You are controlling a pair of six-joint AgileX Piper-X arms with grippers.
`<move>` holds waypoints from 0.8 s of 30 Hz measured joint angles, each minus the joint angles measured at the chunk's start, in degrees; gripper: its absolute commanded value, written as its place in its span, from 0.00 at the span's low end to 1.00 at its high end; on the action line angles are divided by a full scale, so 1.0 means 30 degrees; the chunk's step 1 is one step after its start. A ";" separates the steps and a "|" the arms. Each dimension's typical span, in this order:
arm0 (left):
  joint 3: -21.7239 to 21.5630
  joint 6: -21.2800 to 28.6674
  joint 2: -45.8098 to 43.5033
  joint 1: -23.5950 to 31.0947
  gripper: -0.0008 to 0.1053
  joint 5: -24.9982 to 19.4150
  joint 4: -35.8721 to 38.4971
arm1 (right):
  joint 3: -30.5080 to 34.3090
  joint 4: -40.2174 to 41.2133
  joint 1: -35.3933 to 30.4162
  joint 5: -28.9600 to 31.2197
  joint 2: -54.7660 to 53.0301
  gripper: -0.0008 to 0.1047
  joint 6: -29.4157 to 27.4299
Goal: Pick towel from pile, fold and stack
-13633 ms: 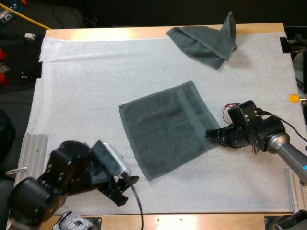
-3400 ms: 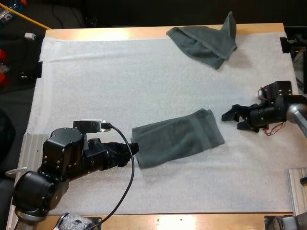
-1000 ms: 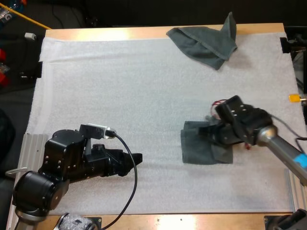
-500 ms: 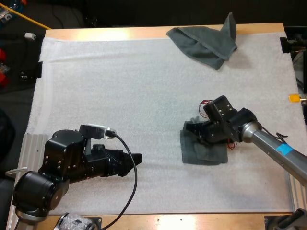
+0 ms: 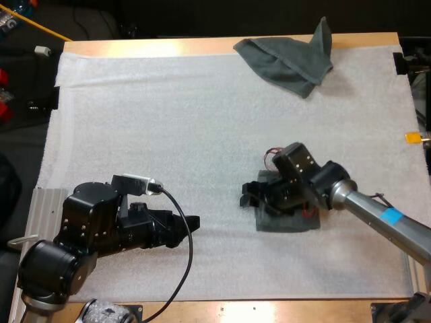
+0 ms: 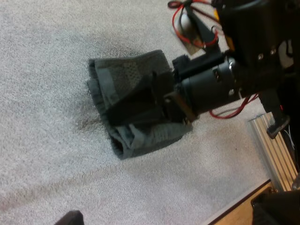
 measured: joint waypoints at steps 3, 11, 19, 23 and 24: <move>0.0000 0.0000 0.0000 0.0000 0.65 0.0000 0.0000 | 0.0604 -0.0571 0.0194 0.0000 0.0000 0.64 0.0675; 0.0000 0.0000 0.0000 0.0000 0.65 0.0000 0.0000 | 0.1415 -0.1226 0.0232 -0.0128 0.0000 0.64 0.0791; 0.0000 0.0157 0.0000 0.0000 0.65 0.0000 0.0000 | 0.1431 -0.0934 0.0232 -0.0133 -0.2267 0.64 -0.0195; 0.0000 0.0157 0.0000 0.0000 0.65 0.0000 0.0000 | 0.1431 -0.0629 0.0232 -0.0043 -0.4510 0.64 -0.0796; 0.0000 0.0157 0.0000 0.0000 0.65 0.0000 0.0000 | 0.1431 -0.0424 0.0232 0.0197 -0.5129 0.64 -0.0888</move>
